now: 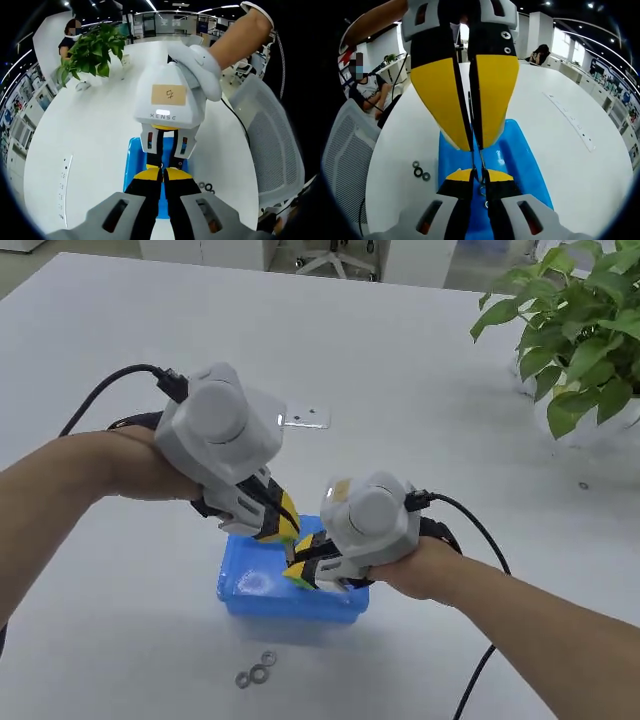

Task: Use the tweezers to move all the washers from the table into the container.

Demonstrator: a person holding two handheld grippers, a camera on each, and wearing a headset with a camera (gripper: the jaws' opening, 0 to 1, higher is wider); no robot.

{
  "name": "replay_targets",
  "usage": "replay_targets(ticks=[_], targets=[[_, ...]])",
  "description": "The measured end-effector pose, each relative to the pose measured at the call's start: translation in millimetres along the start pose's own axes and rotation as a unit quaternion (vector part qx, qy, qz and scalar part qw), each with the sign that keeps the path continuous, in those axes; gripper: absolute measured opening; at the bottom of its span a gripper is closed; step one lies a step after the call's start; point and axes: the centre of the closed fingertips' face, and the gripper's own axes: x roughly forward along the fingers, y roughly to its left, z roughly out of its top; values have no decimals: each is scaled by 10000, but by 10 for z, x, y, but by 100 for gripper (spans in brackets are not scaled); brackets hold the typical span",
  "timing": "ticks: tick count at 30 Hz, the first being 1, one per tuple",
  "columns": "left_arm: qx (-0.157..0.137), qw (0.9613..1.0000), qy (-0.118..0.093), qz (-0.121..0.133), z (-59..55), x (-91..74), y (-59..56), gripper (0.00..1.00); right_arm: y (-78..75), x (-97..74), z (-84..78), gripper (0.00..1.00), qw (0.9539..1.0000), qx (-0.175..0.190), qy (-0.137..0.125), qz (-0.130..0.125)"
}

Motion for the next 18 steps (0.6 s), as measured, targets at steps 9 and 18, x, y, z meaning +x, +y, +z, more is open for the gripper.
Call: replay_targets(ticks=[9,18], targets=[[-48,10000,7,-36,-41,36,0,6,11,33,-43,11,10000,-1,64,54],[-45,10000,17,-51,-51,47,-1,6,12,45,-58,11,9999,1,92,76]])
